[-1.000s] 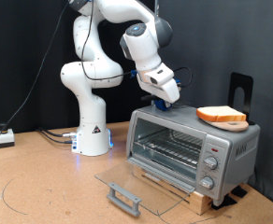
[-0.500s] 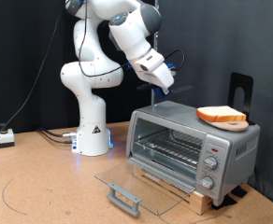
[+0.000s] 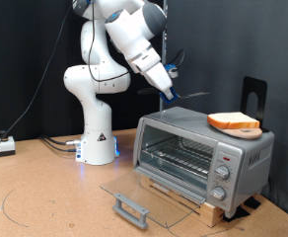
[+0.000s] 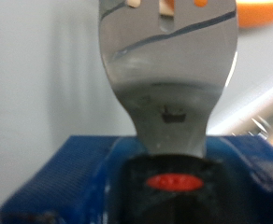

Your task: Make a piece of toast with the oven

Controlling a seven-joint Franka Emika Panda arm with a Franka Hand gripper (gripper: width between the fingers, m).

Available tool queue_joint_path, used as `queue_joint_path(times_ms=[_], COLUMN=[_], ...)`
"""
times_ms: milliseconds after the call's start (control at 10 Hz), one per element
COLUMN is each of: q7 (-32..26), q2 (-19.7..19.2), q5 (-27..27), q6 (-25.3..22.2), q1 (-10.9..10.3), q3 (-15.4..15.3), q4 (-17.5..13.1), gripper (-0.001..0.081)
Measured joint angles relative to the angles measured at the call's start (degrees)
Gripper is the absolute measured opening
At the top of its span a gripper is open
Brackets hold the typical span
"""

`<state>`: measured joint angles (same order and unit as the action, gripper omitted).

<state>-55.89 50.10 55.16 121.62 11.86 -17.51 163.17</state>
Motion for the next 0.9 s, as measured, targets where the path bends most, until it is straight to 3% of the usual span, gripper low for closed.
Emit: queue_joint_path(times_ms=[400, 700, 900], q7=[-3.1, -9.0, -10.7], q2=[-2.9, -6.4, -8.3], q5=[-7.1, -10.0, -10.0], q6=[-0.1, -0.4, -0.6], q1=[7.3, 10.6, 10.9], q3=[3.5, 8.4, 9.4], q4=[-1.1, -1.9, -2.6], gripper=[0.0398, 0.0398, 0.0397])
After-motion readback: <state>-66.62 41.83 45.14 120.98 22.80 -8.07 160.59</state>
